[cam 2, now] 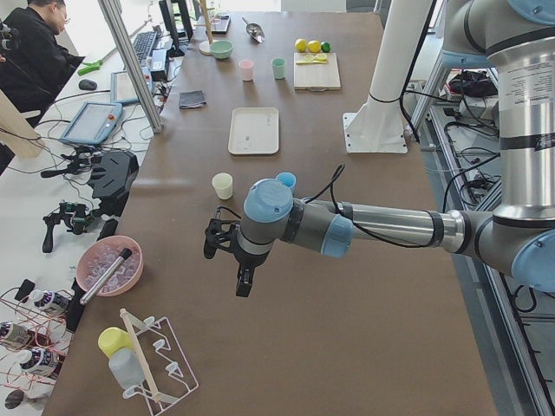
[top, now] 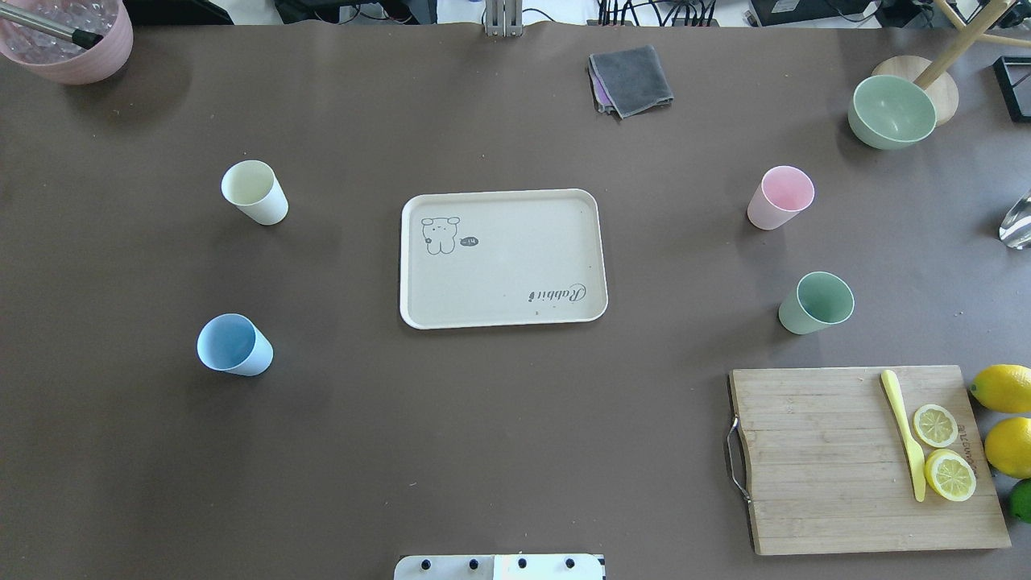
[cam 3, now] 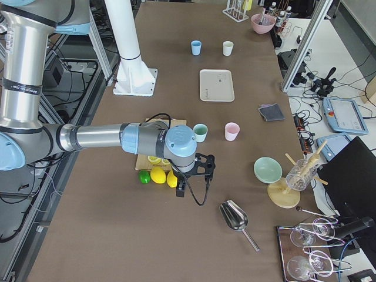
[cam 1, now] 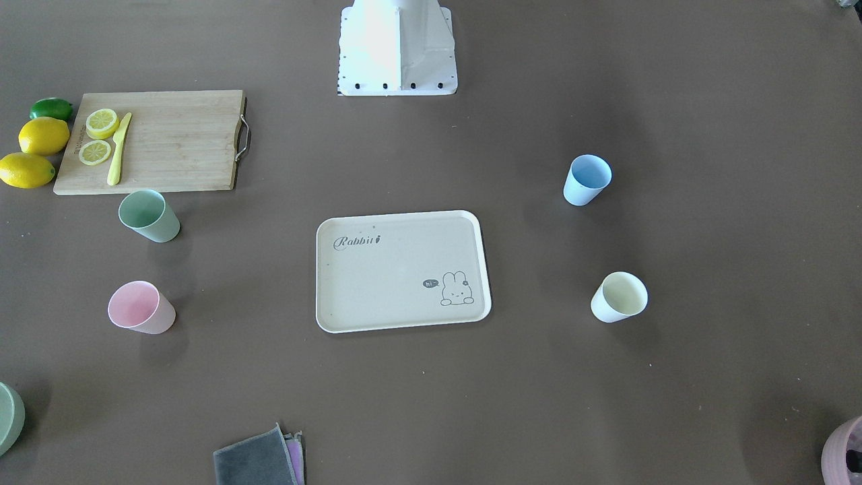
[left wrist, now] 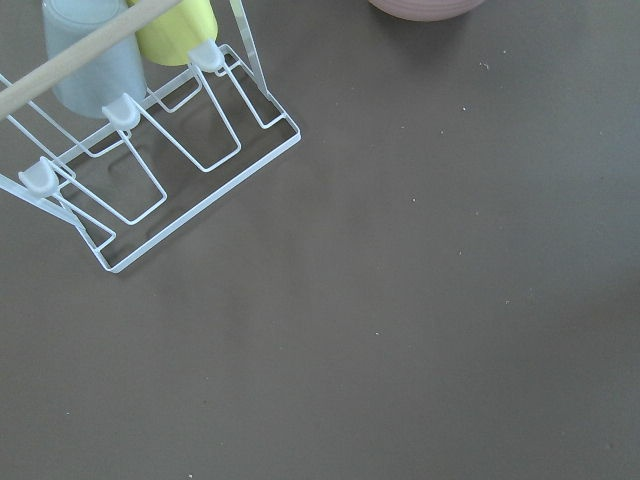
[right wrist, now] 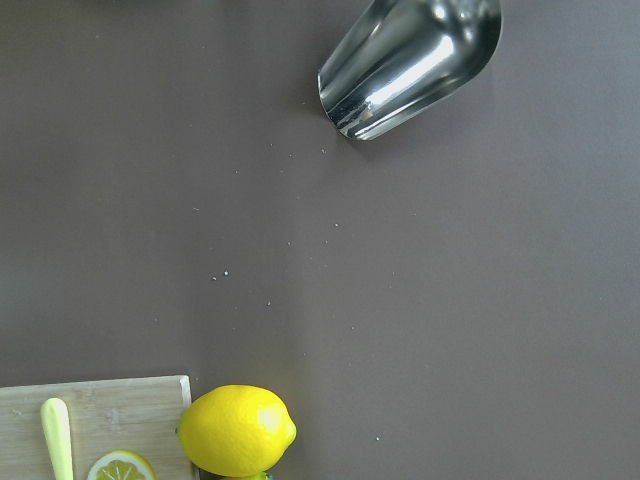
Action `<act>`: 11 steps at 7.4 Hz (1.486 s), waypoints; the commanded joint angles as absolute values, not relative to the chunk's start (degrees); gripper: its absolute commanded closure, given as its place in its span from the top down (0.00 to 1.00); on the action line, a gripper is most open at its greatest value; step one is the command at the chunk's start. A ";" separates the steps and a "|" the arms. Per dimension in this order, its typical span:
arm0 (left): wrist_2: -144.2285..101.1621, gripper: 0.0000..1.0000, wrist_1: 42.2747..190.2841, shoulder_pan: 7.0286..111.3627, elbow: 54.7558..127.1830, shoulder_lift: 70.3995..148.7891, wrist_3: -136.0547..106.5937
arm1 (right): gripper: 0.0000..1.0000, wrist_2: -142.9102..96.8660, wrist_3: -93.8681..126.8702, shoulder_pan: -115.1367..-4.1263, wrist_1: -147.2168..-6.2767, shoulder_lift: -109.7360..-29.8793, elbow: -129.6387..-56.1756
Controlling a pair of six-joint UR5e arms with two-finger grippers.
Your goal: Place all cups on tray
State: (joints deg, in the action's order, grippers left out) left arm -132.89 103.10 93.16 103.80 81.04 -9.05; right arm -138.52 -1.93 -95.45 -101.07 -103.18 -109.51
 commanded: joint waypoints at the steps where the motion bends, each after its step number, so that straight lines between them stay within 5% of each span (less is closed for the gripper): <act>1: -132.98 0.98 103.10 93.16 103.80 81.04 -9.05 | 1.00 -138.52 -1.93 -95.45 -101.07 -103.18 -109.60; 8: -136.05 0.98 112.80 88.87 104.42 82.71 -12.71 | 1.00 -140.63 -1.41 -94.75 -99.86 -101.87 -109.95; 11: -139.54 0.98 112.68 79.05 103.89 89.55 -29.70 | 1.00 -140.10 15.13 -86.70 -82.08 -101.25 -109.69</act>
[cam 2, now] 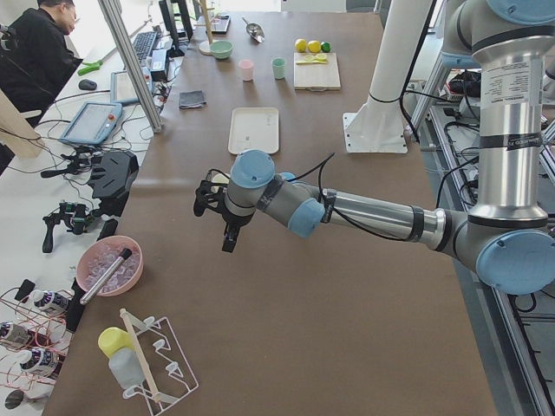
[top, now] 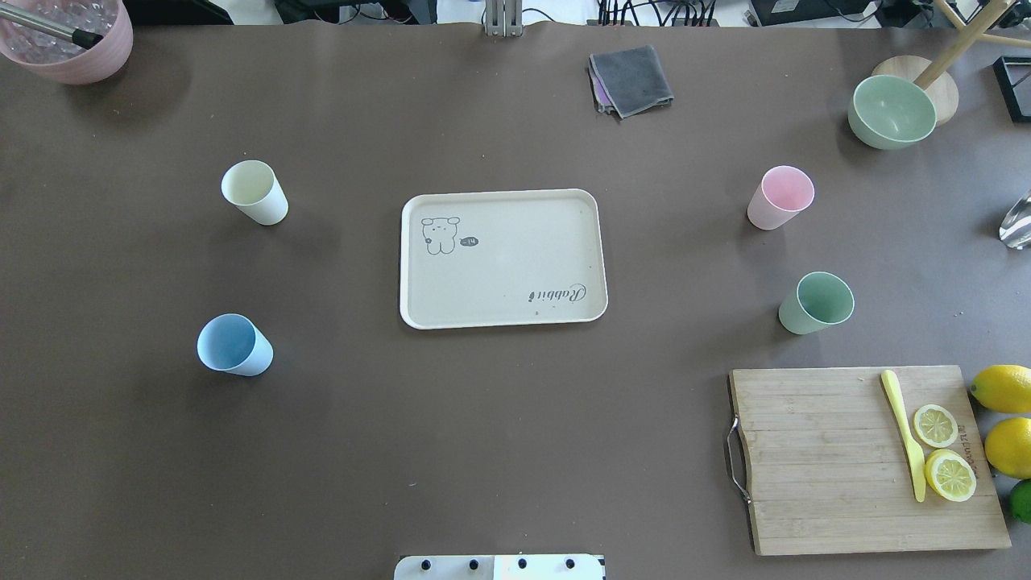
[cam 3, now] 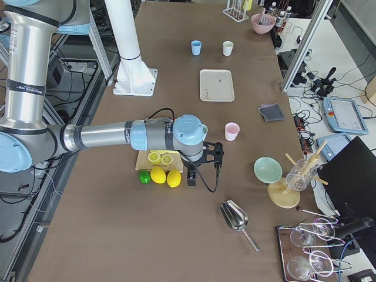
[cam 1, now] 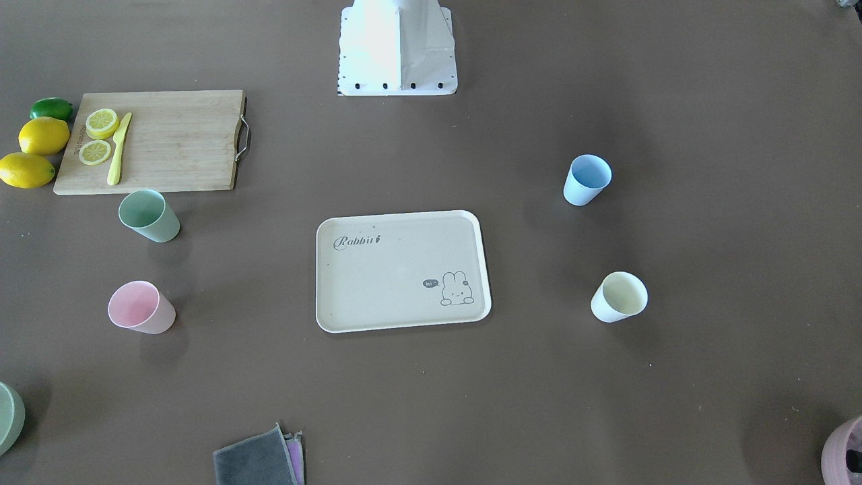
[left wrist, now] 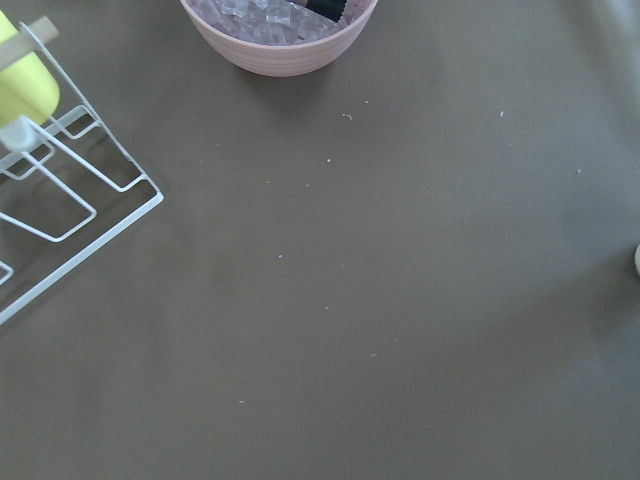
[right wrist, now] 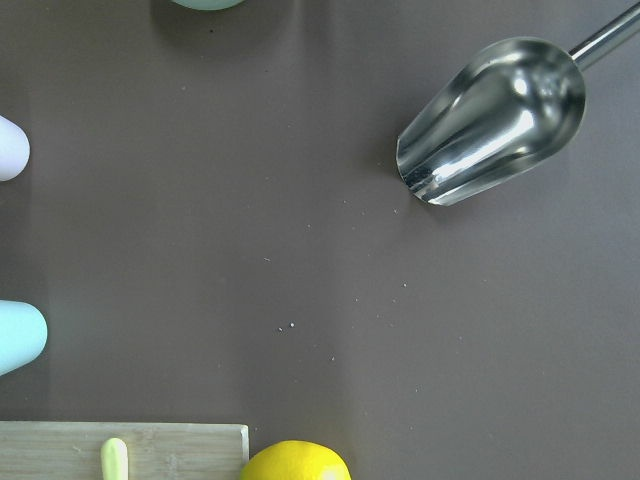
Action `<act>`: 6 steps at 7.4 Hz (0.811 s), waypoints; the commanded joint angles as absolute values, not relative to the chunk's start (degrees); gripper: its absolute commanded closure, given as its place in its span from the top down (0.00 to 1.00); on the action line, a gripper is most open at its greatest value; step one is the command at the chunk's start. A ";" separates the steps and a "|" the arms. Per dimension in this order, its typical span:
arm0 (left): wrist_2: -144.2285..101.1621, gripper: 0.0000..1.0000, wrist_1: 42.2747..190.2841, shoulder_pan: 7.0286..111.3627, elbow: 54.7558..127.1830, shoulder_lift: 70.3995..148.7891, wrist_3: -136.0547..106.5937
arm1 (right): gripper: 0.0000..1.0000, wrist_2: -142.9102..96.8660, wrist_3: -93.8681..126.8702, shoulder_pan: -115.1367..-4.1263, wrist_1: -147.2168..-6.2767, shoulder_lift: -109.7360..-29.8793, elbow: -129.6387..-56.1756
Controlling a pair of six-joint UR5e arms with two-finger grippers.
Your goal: Place all cups on tray
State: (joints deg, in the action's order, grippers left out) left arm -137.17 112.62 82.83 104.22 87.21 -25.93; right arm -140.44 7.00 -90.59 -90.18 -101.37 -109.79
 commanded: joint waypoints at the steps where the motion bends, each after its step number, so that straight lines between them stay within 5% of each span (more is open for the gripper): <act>1: -136.87 0.98 112.68 77.27 103.80 90.17 -29.79 | 1.00 -139.84 22.43 -83.01 -77.13 -100.99 -109.69; 6: -124.66 0.98 113.47 60.35 112.83 88.59 -53.98 | 1.00 -133.78 48.14 -69.63 -73.83 -92.21 -109.95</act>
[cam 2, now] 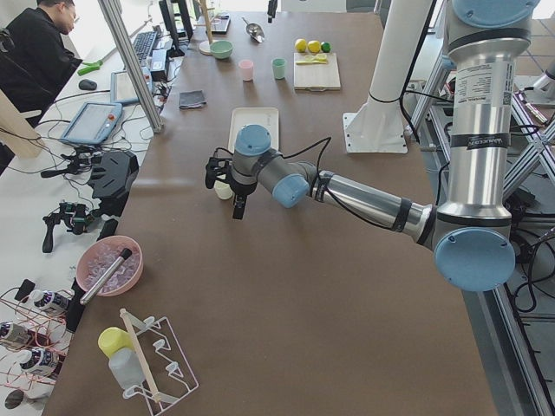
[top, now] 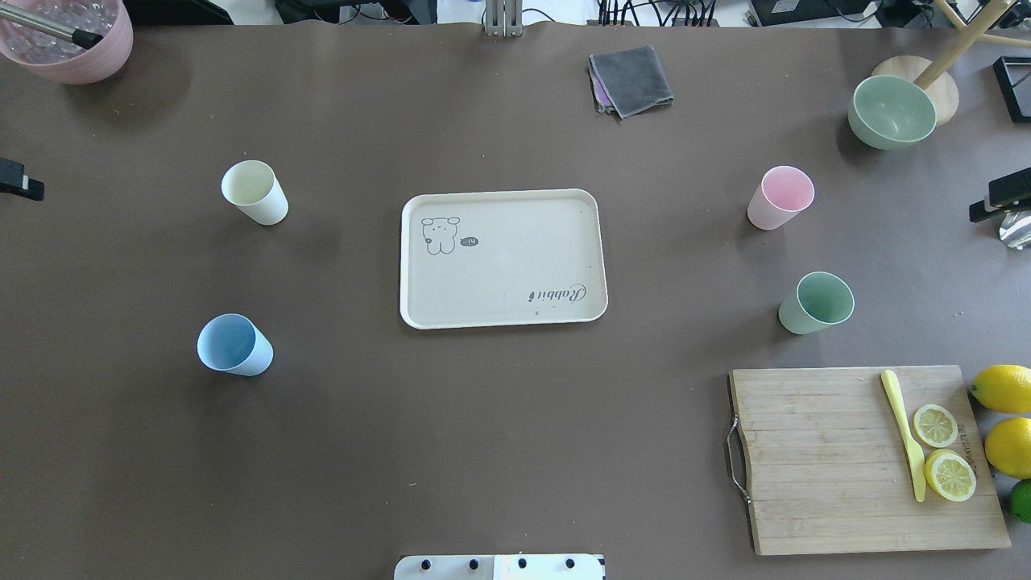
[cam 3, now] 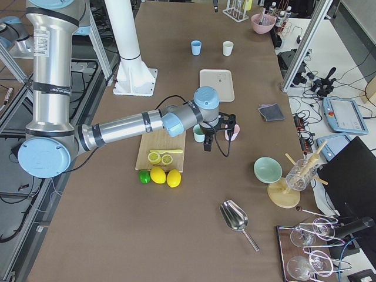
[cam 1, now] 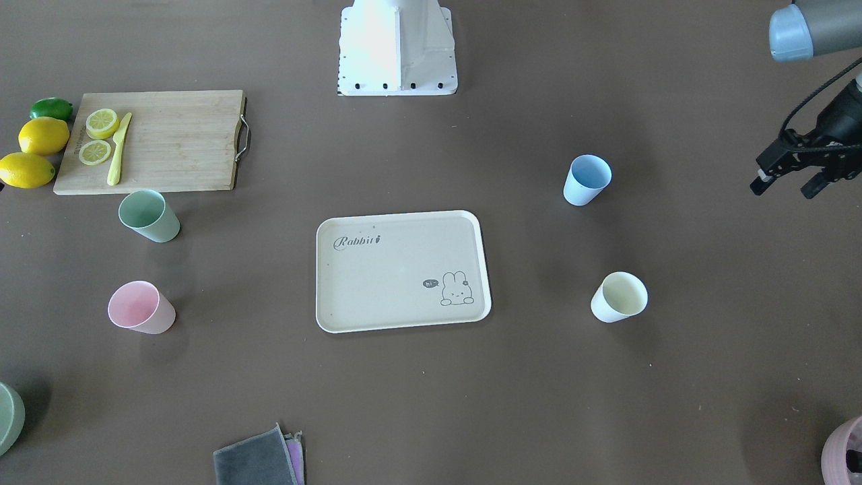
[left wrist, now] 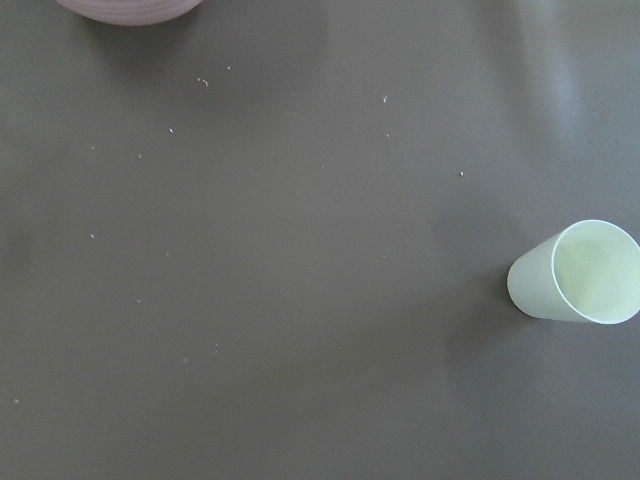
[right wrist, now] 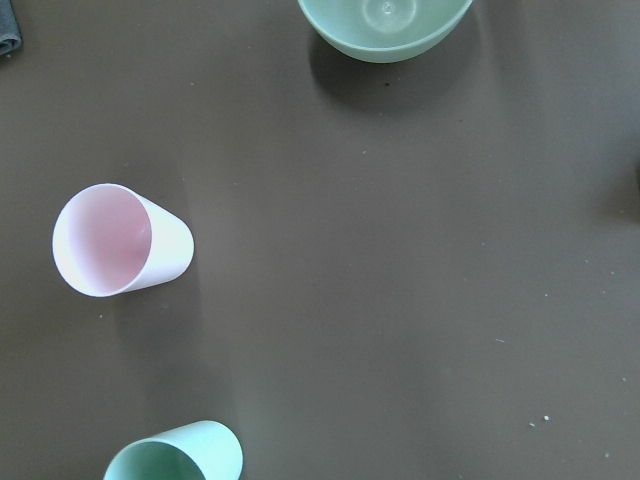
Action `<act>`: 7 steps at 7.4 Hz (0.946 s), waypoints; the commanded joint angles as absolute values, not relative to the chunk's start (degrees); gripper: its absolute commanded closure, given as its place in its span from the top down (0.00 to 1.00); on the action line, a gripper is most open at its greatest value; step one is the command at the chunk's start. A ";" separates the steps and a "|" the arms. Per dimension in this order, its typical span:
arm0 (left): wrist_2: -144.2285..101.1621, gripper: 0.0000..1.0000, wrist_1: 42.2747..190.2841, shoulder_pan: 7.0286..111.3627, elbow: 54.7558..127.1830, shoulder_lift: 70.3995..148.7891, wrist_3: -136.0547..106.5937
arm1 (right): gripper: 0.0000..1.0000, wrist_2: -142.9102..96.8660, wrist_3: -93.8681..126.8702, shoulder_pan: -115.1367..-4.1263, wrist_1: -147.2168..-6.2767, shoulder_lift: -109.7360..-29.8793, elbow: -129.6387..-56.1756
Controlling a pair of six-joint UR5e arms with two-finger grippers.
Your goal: Place all cups on tray
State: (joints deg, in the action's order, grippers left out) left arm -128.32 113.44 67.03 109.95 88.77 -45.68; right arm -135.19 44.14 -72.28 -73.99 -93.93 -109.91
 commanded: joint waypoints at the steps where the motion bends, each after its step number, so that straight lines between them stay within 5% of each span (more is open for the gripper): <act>1: -122.19 0.98 113.55 55.33 114.85 88.59 -59.53 | 1.00 -131.25 52.08 -67.26 -73.31 -91.15 -110.04; 7: -112.06 0.96 116.54 39.82 115.23 89.21 -70.05 | 1.00 -127.26 59.41 -57.83 -68.03 -91.32 -109.86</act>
